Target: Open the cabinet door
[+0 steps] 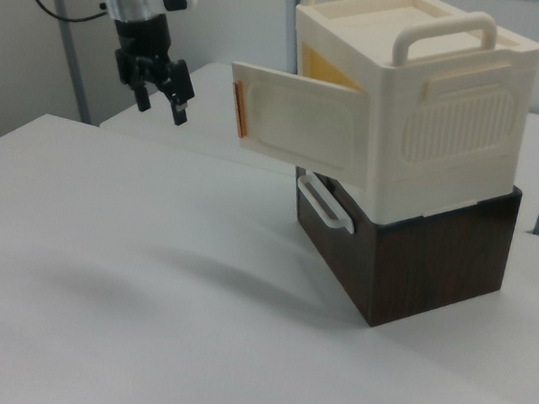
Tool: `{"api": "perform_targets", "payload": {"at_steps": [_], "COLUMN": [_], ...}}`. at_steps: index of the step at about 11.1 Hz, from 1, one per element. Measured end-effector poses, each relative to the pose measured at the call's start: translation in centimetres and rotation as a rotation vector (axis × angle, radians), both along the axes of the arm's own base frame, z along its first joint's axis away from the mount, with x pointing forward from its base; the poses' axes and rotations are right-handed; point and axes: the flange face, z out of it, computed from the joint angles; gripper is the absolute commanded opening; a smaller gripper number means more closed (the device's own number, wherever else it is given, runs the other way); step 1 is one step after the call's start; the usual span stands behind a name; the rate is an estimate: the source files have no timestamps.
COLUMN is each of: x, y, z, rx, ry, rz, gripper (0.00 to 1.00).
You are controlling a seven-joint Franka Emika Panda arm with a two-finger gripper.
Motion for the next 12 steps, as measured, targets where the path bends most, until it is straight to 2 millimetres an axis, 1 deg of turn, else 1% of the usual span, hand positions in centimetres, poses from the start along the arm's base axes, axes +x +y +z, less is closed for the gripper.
{"api": "perform_targets", "payload": {"at_steps": [2,3,6,9,10,12], "x": [-1.8,-2.4,-3.3,-1.4,-0.6,0.6], "y": [-0.4,-0.6,-0.9,-0.8,-0.9,-1.2], "z": [-0.1,-0.2,0.5,2.7,3.8,6.8], "rx": [0.031,0.034,0.035,0.042,0.046,0.067], "ry": [0.021,0.028,0.022,-0.145,-0.212,-0.363], "rz": [0.033,0.034,0.033,0.036,0.022,-0.049], "gripper": [1.00,1.00,1.00,1.00,1.00,1.00]}}
